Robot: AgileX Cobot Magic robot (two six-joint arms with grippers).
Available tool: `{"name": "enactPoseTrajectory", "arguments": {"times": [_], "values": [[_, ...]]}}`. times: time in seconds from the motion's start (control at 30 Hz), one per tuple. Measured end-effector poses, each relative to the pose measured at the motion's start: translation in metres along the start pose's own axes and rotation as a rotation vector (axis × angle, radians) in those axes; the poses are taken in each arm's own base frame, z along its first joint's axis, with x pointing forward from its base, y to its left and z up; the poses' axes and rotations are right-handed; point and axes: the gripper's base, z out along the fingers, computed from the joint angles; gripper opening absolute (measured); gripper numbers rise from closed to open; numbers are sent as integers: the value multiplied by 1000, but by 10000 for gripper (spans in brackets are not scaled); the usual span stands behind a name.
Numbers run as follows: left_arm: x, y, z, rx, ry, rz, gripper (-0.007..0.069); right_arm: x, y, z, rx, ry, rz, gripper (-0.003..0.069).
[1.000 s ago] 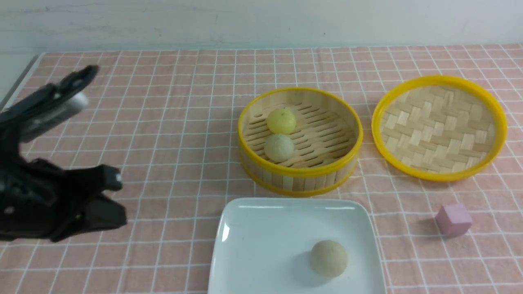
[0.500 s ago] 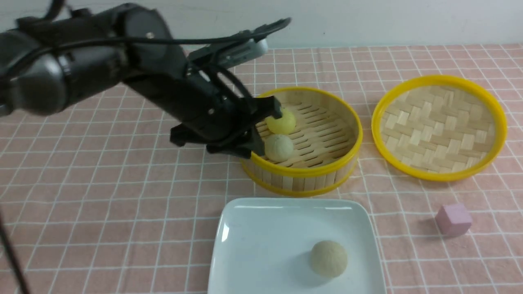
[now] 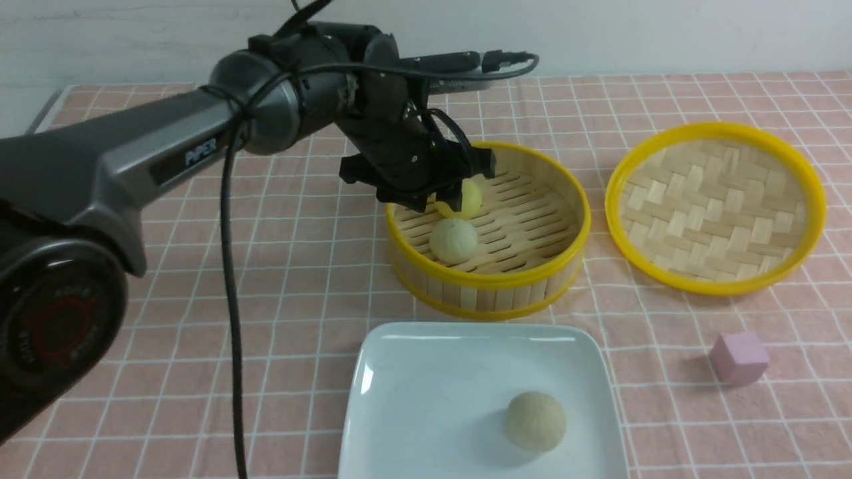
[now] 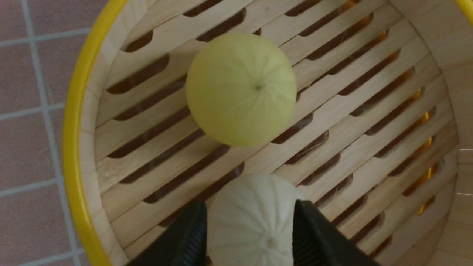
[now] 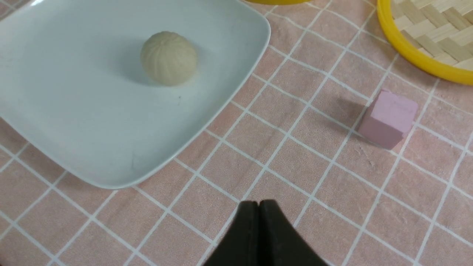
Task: Put the steamed buns into the plate on the pink tablecloth.
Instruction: 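Reach into the bamboo steamer and grasp a bun with the left gripper, then carry the bun from the bamboo steamer to the plate with the left gripper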
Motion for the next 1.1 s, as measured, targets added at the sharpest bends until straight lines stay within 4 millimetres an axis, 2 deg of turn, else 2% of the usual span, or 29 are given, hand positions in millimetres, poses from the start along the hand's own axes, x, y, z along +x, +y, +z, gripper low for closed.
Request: {"name": "enactPoseTrajectory", "arguments": {"times": [0.13,0.23,0.3,0.37,0.47,0.5,0.53,0.57,0.7,0.73,0.8,0.87,0.93,1.03,1.1], "values": [[5,3,14,-9,29,10,301,0,0,0,0,0,0,3],[10,5,25,-19,63,7,178,0,0,0,0,0,0,6],[11,5,25,-20,69,6,130,0,0,0,0,0,0,8],[9,4,18,-16,71,8,42,0,0,0,0,0,0,12],[5,0,3,-10,70,11,27,0,0,0,0,0,0,13],[-1,-4,-18,-1,54,18,25,0,0,0,0,0,0,13],[-1,-4,-18,-2,59,18,25,0,0,0,0,0,0,13],[-7,-9,-45,11,29,25,25,0,0,0,0,0,0,13],[-17,-21,-125,51,-72,45,25,0,0,0,0,0,0,13],[-15,-23,-149,58,-88,54,25,0,0,0,0,0,0,15],[-8,-25,-180,61,-84,81,25,0,0,0,0,0,0,15],[6,-22,-196,53,-40,109,25,0,0,0,0,0,0,16],[16,-19,-195,46,6,114,25,0,0,0,0,0,0,17],[40,-12,-175,51,116,87,27,0,0,0,0,0,0,19],[65,-7,-144,86,219,33,27,0,0,0,0,0,0,22]]}}
